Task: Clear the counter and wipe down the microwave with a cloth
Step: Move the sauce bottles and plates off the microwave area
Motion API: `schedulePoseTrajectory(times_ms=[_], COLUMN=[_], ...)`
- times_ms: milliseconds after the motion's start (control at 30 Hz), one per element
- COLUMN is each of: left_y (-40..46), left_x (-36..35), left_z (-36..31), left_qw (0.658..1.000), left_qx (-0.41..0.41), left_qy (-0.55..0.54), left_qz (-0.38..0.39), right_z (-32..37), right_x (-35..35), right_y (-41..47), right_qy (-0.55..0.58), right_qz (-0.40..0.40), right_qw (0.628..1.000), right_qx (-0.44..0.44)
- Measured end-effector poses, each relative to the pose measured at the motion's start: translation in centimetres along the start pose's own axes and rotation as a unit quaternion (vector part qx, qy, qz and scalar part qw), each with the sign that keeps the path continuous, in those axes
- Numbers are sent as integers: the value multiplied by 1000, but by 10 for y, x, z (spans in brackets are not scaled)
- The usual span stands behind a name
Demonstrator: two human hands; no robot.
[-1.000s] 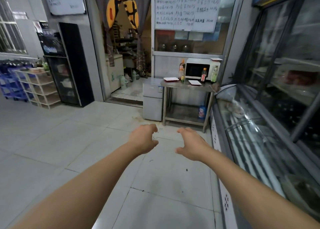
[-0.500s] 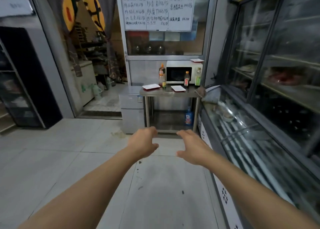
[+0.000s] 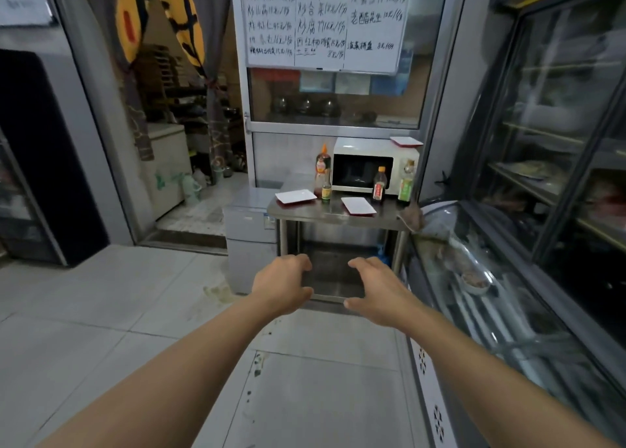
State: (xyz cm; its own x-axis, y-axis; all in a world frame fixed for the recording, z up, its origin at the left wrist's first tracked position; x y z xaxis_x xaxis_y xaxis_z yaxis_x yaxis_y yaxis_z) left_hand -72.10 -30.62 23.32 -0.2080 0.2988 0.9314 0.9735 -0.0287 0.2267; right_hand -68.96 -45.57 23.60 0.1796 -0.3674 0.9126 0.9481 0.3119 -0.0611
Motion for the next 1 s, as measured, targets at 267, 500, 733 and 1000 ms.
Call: schedulePoseTrajectory(times_ms=[267, 500, 733, 1000], left_y=[149, 278, 371, 490], left_x=[-27, -35, -51, -82], left_z=[65, 119, 145, 178], left_qw=[999, 996, 992, 995], left_qx=[-37, -77, -114, -89], left_qy=[-16, -37, -44, -32], left_qz=[5, 25, 32, 20], right_z=[-8, -6, -22, -59], right_x=[9, 20, 28, 39], right_y=[151, 275, 367, 509], right_qy=[4, 21, 26, 37], right_qz=[-44, -56, -69, -81], right_qw=[998, 995, 992, 990], right_qx=[-36, -84, -106, -112])
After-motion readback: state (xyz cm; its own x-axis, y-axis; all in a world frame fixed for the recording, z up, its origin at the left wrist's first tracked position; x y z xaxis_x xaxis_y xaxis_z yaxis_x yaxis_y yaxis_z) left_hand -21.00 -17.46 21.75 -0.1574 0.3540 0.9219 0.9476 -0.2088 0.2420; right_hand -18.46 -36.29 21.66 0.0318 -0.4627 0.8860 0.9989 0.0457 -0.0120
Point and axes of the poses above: each hand's wrist, its own y-axis towards the middle knuckle, its own x-axis out of the back of the hand, z = x × y, the point moved 10 cm from there along y, towards the middle knuckle, and after that the axes turned 15 degrees about -x, right-handed, at the moved point
